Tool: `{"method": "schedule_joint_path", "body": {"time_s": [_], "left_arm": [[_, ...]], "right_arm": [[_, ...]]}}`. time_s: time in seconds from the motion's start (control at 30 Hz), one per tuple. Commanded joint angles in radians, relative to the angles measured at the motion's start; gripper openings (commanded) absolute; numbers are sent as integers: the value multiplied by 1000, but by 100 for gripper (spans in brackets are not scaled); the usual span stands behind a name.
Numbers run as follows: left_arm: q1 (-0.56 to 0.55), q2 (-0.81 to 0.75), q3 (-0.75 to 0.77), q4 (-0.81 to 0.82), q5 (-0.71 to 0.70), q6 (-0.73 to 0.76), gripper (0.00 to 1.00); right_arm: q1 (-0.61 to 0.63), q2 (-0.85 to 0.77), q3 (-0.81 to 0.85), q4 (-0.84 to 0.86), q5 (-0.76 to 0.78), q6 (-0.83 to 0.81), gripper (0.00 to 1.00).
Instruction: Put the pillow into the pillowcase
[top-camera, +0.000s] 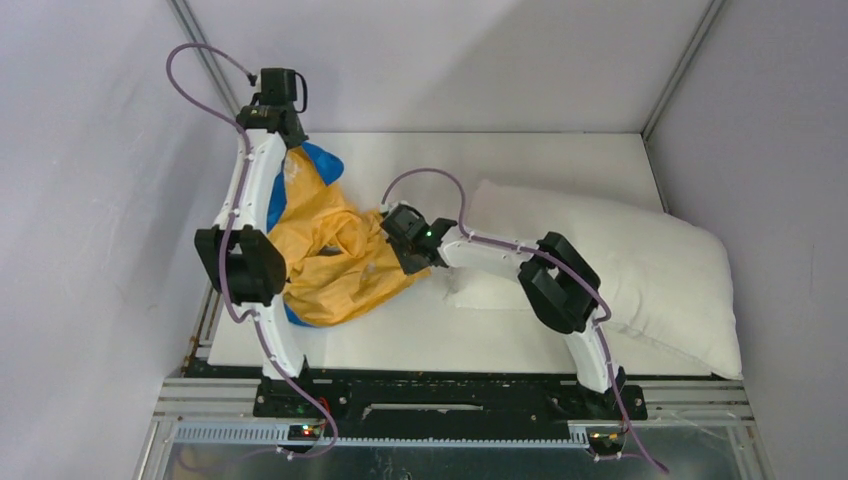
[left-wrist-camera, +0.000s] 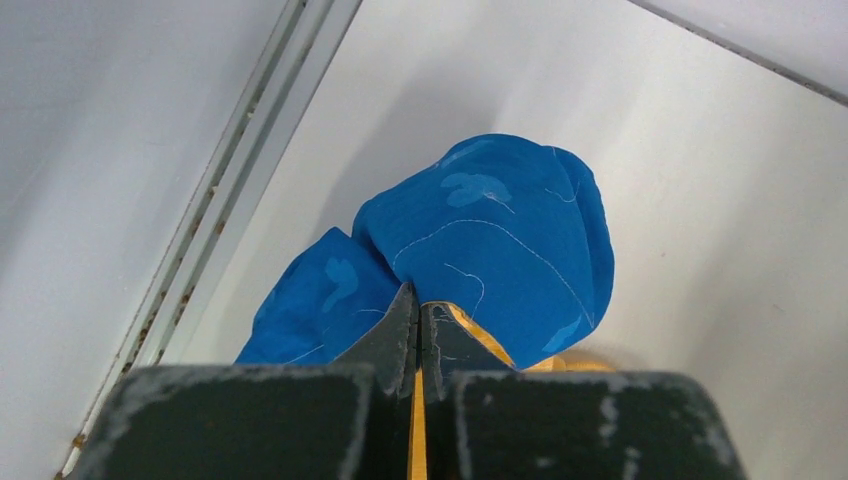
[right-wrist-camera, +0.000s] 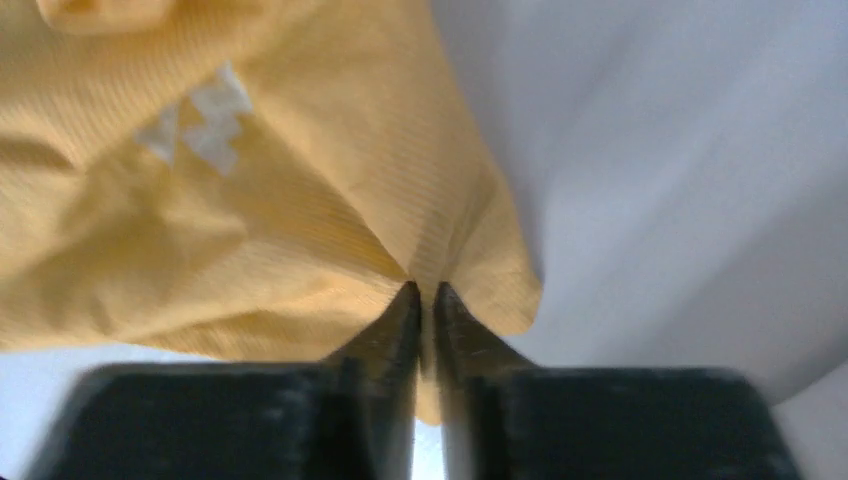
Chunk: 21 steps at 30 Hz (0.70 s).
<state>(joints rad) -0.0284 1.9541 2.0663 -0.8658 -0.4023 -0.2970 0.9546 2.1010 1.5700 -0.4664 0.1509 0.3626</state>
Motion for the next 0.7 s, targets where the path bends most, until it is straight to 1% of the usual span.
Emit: {"method": "schedule_joint_path", "body": {"time_s": [0.0,0.13,0.23,0.3,0.4,0.53,0.67], "left_arm": [[16,-135,73,-9,-39,18,0],[25,-195,119,-28,-68,9,0],[25,-238,152,-38,-92,7,0],[25,-266,162,-39,-111,1,0],[57,-303,183,-48,-105,-16,0],[61,-338,229,-70,-119,-16,0],[62,-403,238,-60,-116,0,0]], "right_arm": [[-32,-72,154,-75,91,1,0],[-100,-229,247,-209,128,-9,0],[-162,-383,259,-231,138,-27,0],[-198,-453,280,-257,173,-47,0],[-285,-509,336,-308,182,-55,0],[-407,-547,417,-358,164,-52,0],[-446,-624,434,-334,164,-87,0]]}}
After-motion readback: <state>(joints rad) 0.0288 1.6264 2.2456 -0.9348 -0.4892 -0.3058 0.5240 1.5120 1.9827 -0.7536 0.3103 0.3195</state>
